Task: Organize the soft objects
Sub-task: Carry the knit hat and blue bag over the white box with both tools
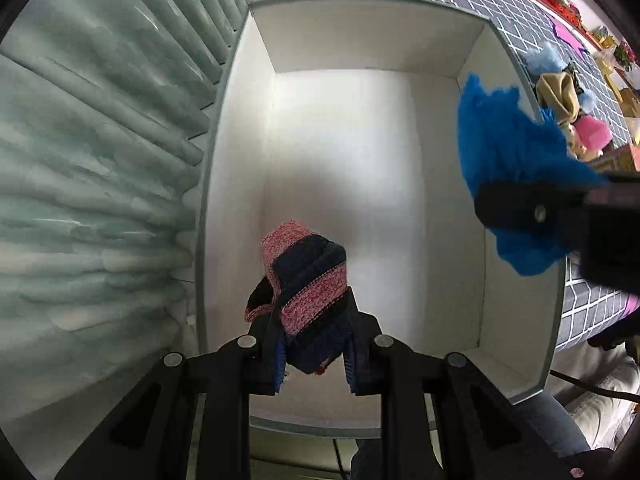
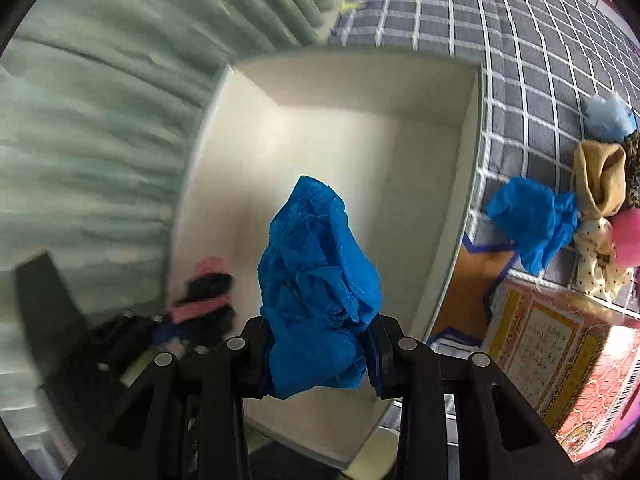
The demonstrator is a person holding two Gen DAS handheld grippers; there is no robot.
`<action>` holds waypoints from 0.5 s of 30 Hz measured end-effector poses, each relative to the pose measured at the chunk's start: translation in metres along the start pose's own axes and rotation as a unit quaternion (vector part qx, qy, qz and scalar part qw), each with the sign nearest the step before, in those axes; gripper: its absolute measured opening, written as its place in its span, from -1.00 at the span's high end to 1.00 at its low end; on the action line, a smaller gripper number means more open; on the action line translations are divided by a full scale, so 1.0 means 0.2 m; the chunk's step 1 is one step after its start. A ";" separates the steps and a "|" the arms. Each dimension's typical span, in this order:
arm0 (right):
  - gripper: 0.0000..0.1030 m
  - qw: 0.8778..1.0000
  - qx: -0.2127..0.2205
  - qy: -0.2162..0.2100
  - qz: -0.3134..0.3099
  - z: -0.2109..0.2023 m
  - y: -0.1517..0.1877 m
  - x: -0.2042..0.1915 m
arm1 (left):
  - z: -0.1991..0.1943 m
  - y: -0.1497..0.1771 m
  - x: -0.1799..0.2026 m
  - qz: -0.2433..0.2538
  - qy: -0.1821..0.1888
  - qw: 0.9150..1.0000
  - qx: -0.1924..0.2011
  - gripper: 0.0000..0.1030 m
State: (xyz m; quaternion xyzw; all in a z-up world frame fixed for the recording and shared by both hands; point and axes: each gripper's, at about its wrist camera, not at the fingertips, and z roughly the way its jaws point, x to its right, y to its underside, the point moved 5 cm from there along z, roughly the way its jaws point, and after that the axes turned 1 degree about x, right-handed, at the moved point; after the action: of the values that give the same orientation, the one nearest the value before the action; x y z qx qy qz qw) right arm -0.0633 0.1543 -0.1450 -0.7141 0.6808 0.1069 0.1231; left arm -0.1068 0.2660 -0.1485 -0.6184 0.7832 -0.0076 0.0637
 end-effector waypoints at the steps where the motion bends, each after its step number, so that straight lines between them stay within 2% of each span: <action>1: 0.29 1.000 -0.007 0.011 -0.002 0.01 0.02 0.01 | 0.01 0.00 0.01 0.001 0.003 1.000 -0.002 0.53; 4: 0.29 0.999 -0.021 0.033 0.004 0.04 0.08 0.07 | 0.01 0.01 0.04 0.006 0.012 1.000 -0.004 0.53; 7: 0.29 0.998 -0.011 0.065 0.009 -0.01 0.13 0.12 | 0.01 0.00 0.05 0.010 0.020 1.000 -0.001 0.53; 11: 0.29 0.998 0.002 0.051 0.035 -0.06 0.16 0.16 | 0.00 0.00 0.08 0.017 0.025 1.000 0.006 0.53; 15: 0.29 0.998 0.018 0.056 0.023 -0.11 0.16 0.13 | -0.01 -0.01 0.08 0.021 0.025 0.999 0.013 0.53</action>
State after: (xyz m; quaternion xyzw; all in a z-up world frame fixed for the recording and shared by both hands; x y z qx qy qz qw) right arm -0.0947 0.1206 -0.1346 -0.7009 0.7046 0.0577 0.0949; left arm -0.1092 0.2501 -0.1471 -0.6005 0.7973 -0.0323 0.0521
